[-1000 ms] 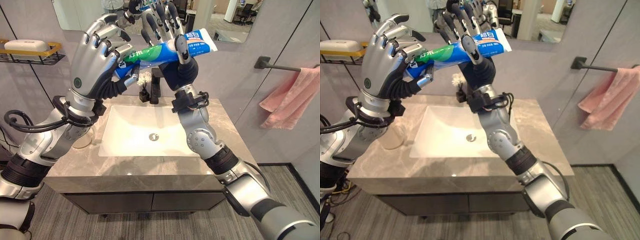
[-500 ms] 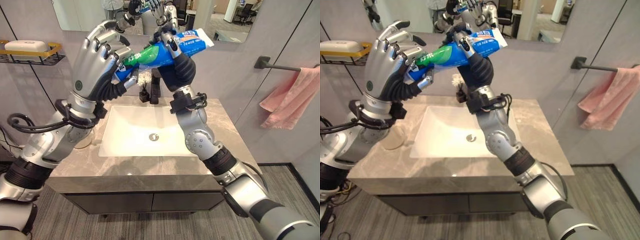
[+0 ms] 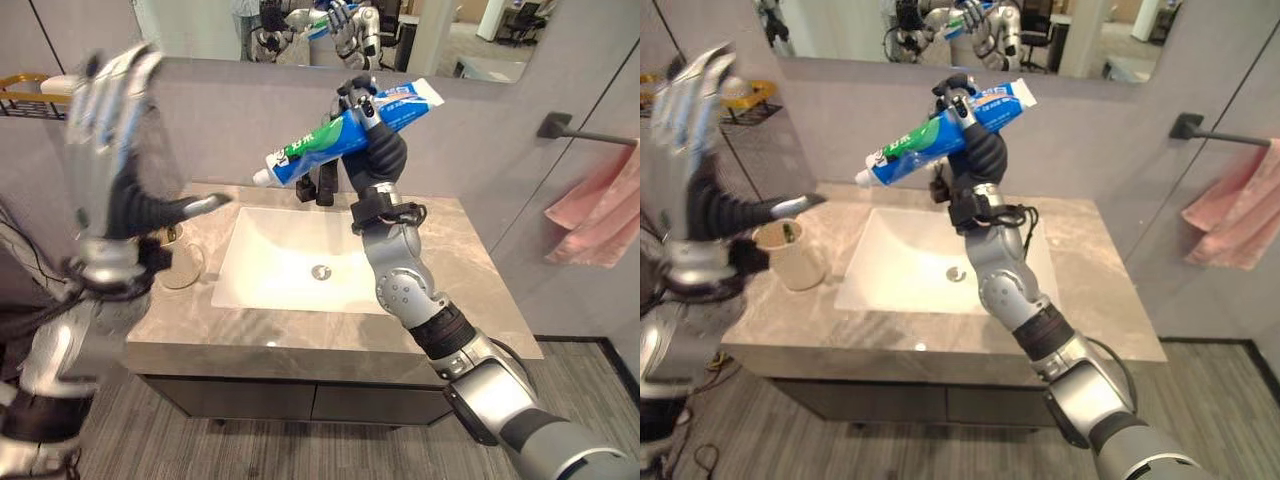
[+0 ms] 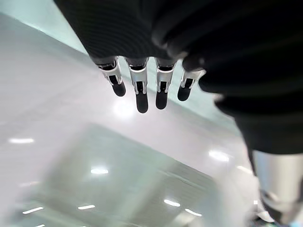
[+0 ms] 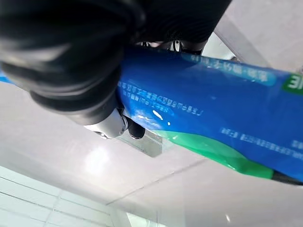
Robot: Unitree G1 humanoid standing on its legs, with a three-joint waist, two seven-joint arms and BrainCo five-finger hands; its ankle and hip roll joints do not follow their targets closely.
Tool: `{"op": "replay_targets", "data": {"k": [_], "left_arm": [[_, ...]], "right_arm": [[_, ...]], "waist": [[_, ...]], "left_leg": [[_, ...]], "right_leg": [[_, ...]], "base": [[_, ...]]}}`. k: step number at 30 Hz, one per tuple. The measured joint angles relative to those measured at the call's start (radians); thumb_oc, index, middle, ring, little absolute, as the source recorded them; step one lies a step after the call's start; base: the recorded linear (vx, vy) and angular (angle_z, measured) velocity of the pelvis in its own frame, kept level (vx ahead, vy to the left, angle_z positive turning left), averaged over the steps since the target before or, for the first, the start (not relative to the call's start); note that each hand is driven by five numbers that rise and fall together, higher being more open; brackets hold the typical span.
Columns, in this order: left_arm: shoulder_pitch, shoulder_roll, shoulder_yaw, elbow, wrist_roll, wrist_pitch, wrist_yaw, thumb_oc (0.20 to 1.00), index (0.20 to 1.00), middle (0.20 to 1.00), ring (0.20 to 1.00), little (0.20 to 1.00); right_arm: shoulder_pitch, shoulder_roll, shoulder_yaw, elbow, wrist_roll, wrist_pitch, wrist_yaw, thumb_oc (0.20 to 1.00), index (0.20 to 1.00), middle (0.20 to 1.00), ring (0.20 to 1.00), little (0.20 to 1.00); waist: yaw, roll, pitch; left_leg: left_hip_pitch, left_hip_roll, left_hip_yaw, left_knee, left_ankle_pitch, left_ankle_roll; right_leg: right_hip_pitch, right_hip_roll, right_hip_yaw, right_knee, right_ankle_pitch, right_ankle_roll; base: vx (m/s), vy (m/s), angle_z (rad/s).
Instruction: Put brush and paste in cup on sink, flatten towel.
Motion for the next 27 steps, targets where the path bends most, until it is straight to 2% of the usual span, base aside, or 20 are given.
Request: {"op": "replay_targets", "data": {"k": [3,5,8,9,12,15,19,21,22,27], "left_arm": [[0.164,-0.074,0.037,0.061,-0.080,-0.018,0.012,1.000,1.000,1.000,1.000,1.000],[0.248,-0.126,0.045,0.154,-0.153,-0.017,0.015,1.000,1.000,1.000,1.000,1.000],[0.285,-0.131,0.056,0.256,-0.227,0.016,0.016,1.000,1.000,1.000,1.000,1.000],[0.315,-0.134,0.055,0.317,-0.234,0.004,0.018,1.000,1.000,1.000,1.000,1.000],[0.313,-0.146,0.037,0.534,-0.275,0.041,0.005,1.000,1.000,1.000,1.000,1.000],[0.304,-0.149,0.024,0.640,-0.301,0.067,-0.001,1.000,1.000,1.000,1.000,1.000],[0.261,-0.170,-0.071,0.880,-0.325,0.091,-0.023,1.000,1.000,1.000,1.000,1.000],[0.268,-0.175,-0.081,0.916,-0.350,0.097,-0.035,1.000,1.000,1.000,1.000,1.000],[0.264,-0.173,-0.118,0.942,-0.350,0.098,-0.046,1.000,1.000,1.000,1.000,1.000],[0.233,-0.216,-0.198,1.039,-0.366,0.101,-0.070,1.000,1.000,1.000,1.000,1.000]], "right_arm": [[-0.002,-0.024,-0.035,0.008,-0.045,-0.005,-0.033,0.200,0.200,0.200,0.200,0.200],[-0.005,-0.066,-0.039,0.008,-0.059,-0.006,-0.072,0.200,0.200,0.200,0.200,0.200],[-0.010,-0.099,-0.050,0.026,-0.098,-0.003,-0.108,0.200,0.200,0.200,0.200,0.200],[-0.033,-0.102,-0.052,0.054,-0.108,-0.001,-0.123,0.200,0.200,0.200,0.200,0.200],[-0.084,-0.124,-0.051,0.091,-0.141,0.018,-0.157,0.200,0.200,0.200,0.200,0.200],[-0.110,-0.139,-0.048,0.103,-0.154,0.028,-0.170,0.200,0.200,0.200,0.200,0.200],[-0.189,-0.146,-0.039,0.170,-0.189,0.039,-0.190,0.200,0.200,0.200,0.200,0.200],[-0.197,-0.147,-0.037,0.172,-0.195,0.046,-0.198,0.200,0.200,0.200,0.200,0.200],[-0.217,-0.147,-0.015,0.178,-0.215,0.056,-0.201,0.200,0.200,0.200,0.200,0.200],[-0.248,-0.115,0.024,0.199,-0.214,0.069,-0.196,0.200,0.200,0.200,0.200,0.200]], "waist": [[0.045,-0.011,0.020],[0.060,-0.024,0.035],[0.104,-0.054,0.050],[0.118,-0.064,0.057],[0.124,-0.067,0.062],[0.148,-0.078,0.065],[0.148,-0.086,0.072],[0.154,-0.101,0.077],[0.163,-0.110,0.078],[0.172,-0.123,0.081]], "left_leg": [[-0.013,-0.003,-0.010,0.000,0.000,-0.001],[-0.019,-0.005,-0.029,0.000,0.001,-0.005],[-0.035,-0.006,-0.051,0.000,0.004,-0.007],[-0.042,-0.009,-0.054,0.000,0.003,-0.007],[-0.046,-0.017,-0.077,0.000,0.007,-0.002],[-0.048,-0.020,-0.081,0.000,0.007,-0.001],[-0.063,-0.030,-0.105,0.000,0.008,0.000],[-0.064,-0.030,-0.106,0.001,0.009,0.001],[-0.067,-0.032,-0.106,0.001,0.009,0.001],[-0.103,-0.041,-0.112,0.001,0.013,0.002]], "right_leg": [[-0.002,-0.002,-0.016,0.000,-0.002,0.000],[-0.004,-0.004,-0.029,-0.001,-0.005,0.001],[-0.009,-0.003,-0.050,0.000,-0.009,0.000],[-0.009,-0.006,-0.055,0.000,-0.012,0.002],[-0.009,-0.012,-0.074,0.000,-0.014,0.006],[-0.009,-0.015,-0.074,0.000,-0.015,0.007],[-0.011,-0.022,-0.100,0.000,-0.019,0.012],[-0.012,-0.022,-0.100,-0.001,-0.021,0.014],[-0.015,-0.025,-0.102,0.000,-0.022,0.015],[-0.046,-0.033,-0.108,0.000,-0.021,0.019]], "base": [[-0.01,0.018,0.15],[0.00,0.020,0.25],[0.02,0.031,0.23],[0.03,0.047,0.21],[0.02,0.030,0.19],[0.03,0.035,0.09],[0.02,0.034,0.15],[0.01,0.046,0.07],[0.01,0.043,0.01],[-0.01,0.023,0.04]]}}
